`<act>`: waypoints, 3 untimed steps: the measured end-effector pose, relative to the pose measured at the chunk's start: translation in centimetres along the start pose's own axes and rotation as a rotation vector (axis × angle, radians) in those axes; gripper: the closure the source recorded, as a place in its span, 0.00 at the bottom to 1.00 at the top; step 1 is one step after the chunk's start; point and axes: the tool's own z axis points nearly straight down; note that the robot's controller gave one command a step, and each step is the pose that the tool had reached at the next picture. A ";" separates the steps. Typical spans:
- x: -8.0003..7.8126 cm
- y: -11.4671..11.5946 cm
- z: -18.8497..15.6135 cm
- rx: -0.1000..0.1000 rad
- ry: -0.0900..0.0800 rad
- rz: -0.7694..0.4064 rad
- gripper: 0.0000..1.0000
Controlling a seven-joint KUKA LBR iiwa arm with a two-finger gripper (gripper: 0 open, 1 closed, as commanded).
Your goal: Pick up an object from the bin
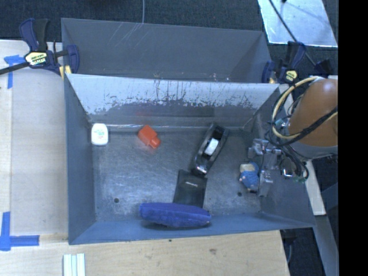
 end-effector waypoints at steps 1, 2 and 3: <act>-0.5 -0.7 0.1 0.001 -0.004 0.059 0.00; 0.6 -0.7 2.9 -0.004 0.001 0.178 0.00; 0.5 -0.6 2.8 -0.004 -0.001 0.175 0.00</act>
Offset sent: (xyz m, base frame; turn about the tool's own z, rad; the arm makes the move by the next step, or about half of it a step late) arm 0.0032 -0.0079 -0.0008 0.0601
